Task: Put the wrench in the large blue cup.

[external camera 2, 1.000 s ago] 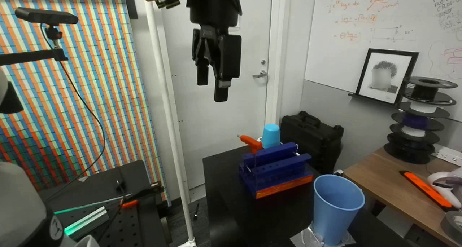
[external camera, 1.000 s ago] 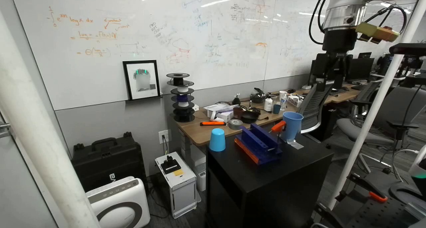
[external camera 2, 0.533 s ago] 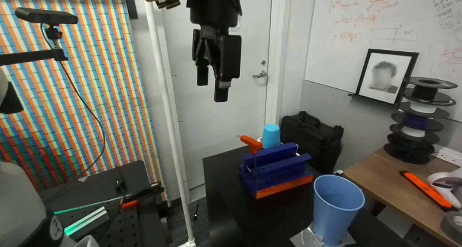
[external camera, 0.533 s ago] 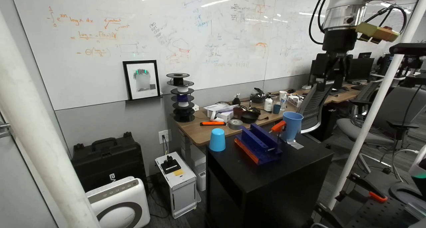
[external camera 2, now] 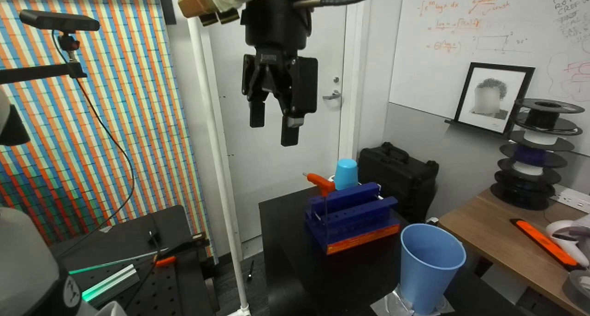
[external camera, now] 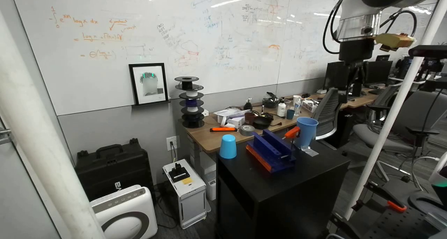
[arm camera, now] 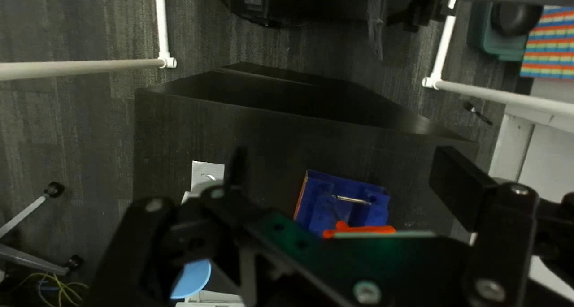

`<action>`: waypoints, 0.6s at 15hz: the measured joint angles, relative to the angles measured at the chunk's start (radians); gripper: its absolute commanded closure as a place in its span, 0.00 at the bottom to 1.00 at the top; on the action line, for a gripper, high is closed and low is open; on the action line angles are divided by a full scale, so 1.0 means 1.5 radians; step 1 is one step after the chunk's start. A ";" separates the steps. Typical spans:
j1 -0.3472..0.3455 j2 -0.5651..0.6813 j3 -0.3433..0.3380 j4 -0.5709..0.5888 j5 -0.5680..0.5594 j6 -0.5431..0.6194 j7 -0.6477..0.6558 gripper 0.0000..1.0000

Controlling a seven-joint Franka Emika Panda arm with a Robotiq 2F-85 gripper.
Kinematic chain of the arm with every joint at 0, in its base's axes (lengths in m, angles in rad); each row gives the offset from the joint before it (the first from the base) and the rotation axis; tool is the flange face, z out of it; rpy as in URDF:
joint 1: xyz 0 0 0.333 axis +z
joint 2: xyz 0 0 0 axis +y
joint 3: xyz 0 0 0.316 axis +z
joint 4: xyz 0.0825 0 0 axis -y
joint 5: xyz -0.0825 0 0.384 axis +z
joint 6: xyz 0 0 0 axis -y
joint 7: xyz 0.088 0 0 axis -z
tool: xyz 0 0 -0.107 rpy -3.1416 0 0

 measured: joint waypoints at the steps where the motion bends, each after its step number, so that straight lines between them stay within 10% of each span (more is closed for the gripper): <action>1: 0.000 0.017 -0.001 0.007 -0.020 0.004 -0.025 0.00; 9: 0.030 0.258 0.003 0.182 -0.101 0.062 -0.214 0.00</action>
